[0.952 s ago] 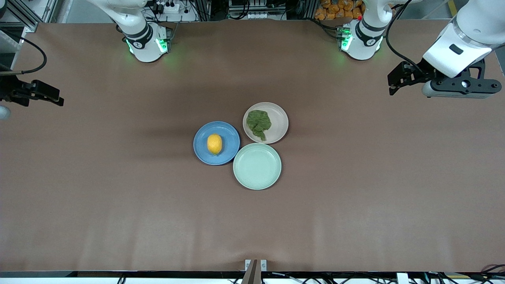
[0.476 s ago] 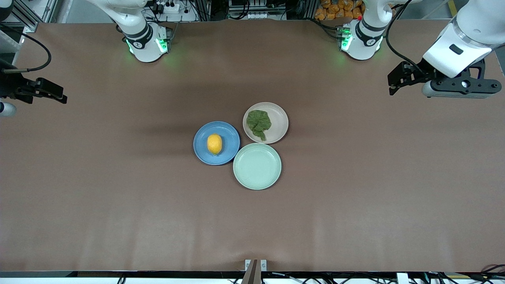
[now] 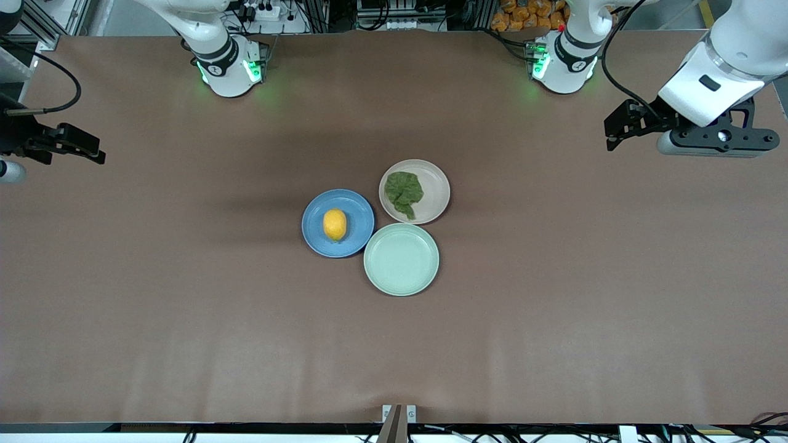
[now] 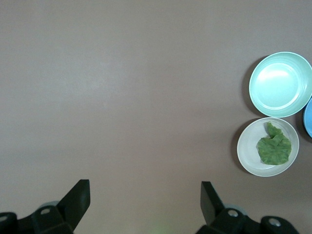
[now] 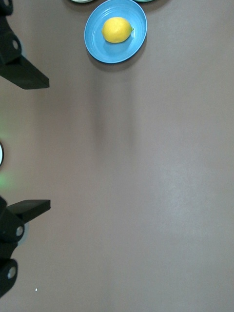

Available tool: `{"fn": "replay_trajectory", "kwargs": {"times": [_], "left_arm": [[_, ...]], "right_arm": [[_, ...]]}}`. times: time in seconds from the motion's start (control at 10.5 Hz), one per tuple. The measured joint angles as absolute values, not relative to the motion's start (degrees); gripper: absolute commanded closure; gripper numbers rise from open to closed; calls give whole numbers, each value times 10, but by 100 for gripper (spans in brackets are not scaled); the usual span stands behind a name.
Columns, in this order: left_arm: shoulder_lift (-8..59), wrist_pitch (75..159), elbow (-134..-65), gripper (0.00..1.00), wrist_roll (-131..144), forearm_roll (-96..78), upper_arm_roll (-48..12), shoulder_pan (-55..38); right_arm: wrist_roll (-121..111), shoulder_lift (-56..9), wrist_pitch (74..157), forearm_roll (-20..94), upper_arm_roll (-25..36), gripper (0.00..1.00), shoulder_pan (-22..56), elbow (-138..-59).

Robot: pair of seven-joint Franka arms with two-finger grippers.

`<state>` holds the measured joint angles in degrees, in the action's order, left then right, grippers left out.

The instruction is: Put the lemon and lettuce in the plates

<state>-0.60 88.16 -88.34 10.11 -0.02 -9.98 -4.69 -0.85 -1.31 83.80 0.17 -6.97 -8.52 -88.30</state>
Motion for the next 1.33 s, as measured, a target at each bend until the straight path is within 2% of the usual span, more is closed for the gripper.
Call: {"fn": "replay_trajectory", "kwargs": {"times": [0.38,0.76,1.33], "left_arm": [[-3,881,-883,0,101,0,-99,-47],[-3,881,-883,0,101,0,-99,-46],[-3,881,-883,0,101,0,-99,-44]], "right_arm": [[-8,-13,838,1,-68,0,-85,-883],[-17,-13,840,1,5,0,-37,-883],[-26,-13,848,1,9,0,-28,-883]]}}
